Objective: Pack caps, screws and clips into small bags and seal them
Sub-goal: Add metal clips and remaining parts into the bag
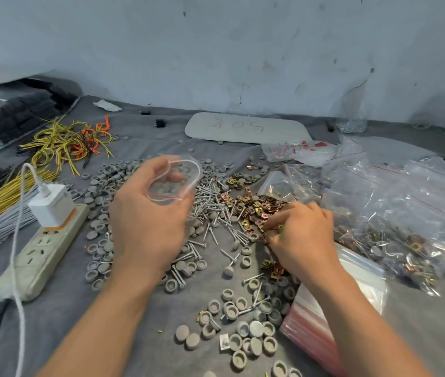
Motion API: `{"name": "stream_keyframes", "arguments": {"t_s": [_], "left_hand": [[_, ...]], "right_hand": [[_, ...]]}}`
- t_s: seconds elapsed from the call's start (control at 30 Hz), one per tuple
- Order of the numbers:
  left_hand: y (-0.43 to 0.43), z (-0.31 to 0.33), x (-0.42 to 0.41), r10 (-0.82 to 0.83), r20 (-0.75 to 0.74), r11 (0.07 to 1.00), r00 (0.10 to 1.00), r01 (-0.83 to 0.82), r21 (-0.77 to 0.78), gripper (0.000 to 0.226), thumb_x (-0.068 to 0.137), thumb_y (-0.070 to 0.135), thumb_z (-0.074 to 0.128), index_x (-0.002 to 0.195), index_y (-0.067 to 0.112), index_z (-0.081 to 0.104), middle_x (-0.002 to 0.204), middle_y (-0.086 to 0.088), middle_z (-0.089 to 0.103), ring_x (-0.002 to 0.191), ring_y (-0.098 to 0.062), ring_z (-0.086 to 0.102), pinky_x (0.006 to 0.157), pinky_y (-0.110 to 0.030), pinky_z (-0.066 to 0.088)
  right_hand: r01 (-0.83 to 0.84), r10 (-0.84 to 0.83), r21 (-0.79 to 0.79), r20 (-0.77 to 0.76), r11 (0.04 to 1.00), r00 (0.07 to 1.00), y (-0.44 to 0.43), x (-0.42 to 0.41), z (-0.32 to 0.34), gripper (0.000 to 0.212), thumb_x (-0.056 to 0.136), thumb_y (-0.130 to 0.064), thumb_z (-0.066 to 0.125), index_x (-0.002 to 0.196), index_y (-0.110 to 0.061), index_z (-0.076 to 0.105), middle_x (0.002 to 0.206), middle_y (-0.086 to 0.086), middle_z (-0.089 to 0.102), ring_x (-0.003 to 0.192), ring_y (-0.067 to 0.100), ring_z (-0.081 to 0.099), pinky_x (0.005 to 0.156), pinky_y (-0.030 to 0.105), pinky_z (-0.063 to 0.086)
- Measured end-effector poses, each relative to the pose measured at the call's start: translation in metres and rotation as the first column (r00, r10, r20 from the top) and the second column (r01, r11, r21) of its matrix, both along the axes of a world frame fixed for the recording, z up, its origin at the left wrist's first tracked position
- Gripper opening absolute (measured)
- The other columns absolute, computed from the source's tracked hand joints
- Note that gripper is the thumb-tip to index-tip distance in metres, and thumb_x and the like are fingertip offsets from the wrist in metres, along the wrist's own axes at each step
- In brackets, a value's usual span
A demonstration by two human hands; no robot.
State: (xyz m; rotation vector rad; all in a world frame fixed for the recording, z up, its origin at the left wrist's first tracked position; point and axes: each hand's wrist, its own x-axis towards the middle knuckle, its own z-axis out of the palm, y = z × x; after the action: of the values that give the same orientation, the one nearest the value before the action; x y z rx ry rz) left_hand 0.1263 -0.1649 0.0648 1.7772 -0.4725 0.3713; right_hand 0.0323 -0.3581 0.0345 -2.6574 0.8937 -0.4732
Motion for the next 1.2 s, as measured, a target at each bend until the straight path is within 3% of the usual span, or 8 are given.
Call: {"name": "stream_keyframes", "arguments": {"t_s": [0.13,0.2,0.47,0.63,0.73,0.87,1.07,1.2], "left_hand": [[-0.009,-0.012,-0.005,0.001,0.055,0.909,0.998,-0.023,0.415,0.053,0.083,0.025,0.084,0.126,0.045,0.062,0.113,0.016,0.065,0.094,-0.004,0.061,0.079,-0.022,0.047],[-0.014,-0.017,-0.008,-0.042,-0.010,0.850,0.999,0.041,0.526,0.057,0.085,0.028,0.082,0.132,0.049,0.057,0.118,0.015,0.064,0.094,-0.010,0.061,0.083,-0.031,0.051],[-0.014,-0.019,0.001,-0.011,-0.098,0.856,0.995,0.060,0.513,0.050,0.085,0.030,0.077,0.128,0.048,0.060,0.112,0.013,0.067,0.088,-0.016,0.065,0.083,-0.040,0.056],[-0.013,-0.020,0.002,0.005,-0.085,0.865,0.996,0.039,0.501,0.045,0.087,0.031,0.076,0.127,0.045,0.063,0.106,0.016,0.067,0.077,-0.006,0.062,0.062,-0.024,0.044],[-0.013,-0.019,0.002,0.000,-0.082,0.868,0.997,0.041,0.495,0.043,0.086,0.030,0.076,0.126,0.044,0.064,0.104,0.017,0.068,0.079,-0.011,0.063,0.068,-0.031,0.048],[-0.015,-0.019,0.002,-0.008,-0.077,0.863,0.997,0.046,0.503,0.043,0.087,0.027,0.076,0.124,0.046,0.063,0.102,0.016,0.066,0.077,-0.006,0.061,0.064,-0.030,0.047],[-0.014,-0.017,0.002,-0.014,-0.083,0.863,0.996,0.054,0.502,0.043,0.087,0.030,0.076,0.126,0.045,0.062,0.104,0.015,0.066,0.078,-0.015,0.064,0.074,-0.039,0.056],[-0.013,-0.017,0.002,-0.018,-0.074,0.856,0.997,0.053,0.515,0.045,0.087,0.032,0.077,0.126,0.046,0.061,0.102,0.015,0.066,0.073,-0.011,0.063,0.068,-0.035,0.055]], "right_hand": [[-0.096,0.086,-0.112,-0.090,0.989,0.992,0.005,0.005,-0.005,0.016,0.088,-0.031,0.072,0.095,-0.042,0.081,0.122,-0.014,0.062,0.117,0.019,0.045,0.098,0.036,0.016],[-0.124,0.107,-0.136,-0.129,0.983,0.986,0.007,0.007,-0.006,0.022,0.087,-0.029,0.070,0.099,-0.044,0.080,0.123,-0.014,0.061,0.118,0.020,0.045,0.096,0.035,0.015],[-0.136,0.126,-0.093,-0.112,0.986,0.986,0.002,0.007,-0.010,0.015,0.086,-0.025,0.068,0.086,-0.034,0.080,0.115,-0.013,0.065,0.116,0.019,0.048,0.100,0.033,0.016],[-0.095,0.088,0.071,0.092,0.993,0.992,-0.002,0.008,-0.010,0.015,0.094,-0.022,0.069,0.086,-0.032,0.078,0.099,-0.010,0.072,0.110,0.023,0.056,0.105,0.033,0.025],[-0.102,0.027,0.209,0.333,0.973,0.943,-0.001,0.007,-0.010,0.016,0.098,-0.020,0.065,0.087,-0.029,0.073,0.081,-0.015,0.070,0.083,0.013,0.065,0.081,0.033,0.051],[-0.134,-0.017,0.326,0.424,0.936,0.906,-0.002,0.006,-0.012,0.014,0.096,-0.019,0.071,0.090,-0.031,0.074,0.079,-0.017,0.073,0.074,0.002,0.069,0.070,0.023,0.055],[-0.269,0.001,0.509,0.466,0.818,0.885,-0.006,-0.001,-0.013,0.033,0.090,0.002,0.071,0.097,-0.029,0.078,0.081,-0.009,0.079,0.073,0.009,0.077,0.075,0.032,0.064],[-0.419,0.014,0.591,0.566,0.689,0.824,0.002,-0.003,-0.010,0.041,0.091,0.014,0.061,0.107,-0.021,0.077,0.088,0.000,0.081,0.078,0.019,0.078,0.073,0.032,0.064]]}}
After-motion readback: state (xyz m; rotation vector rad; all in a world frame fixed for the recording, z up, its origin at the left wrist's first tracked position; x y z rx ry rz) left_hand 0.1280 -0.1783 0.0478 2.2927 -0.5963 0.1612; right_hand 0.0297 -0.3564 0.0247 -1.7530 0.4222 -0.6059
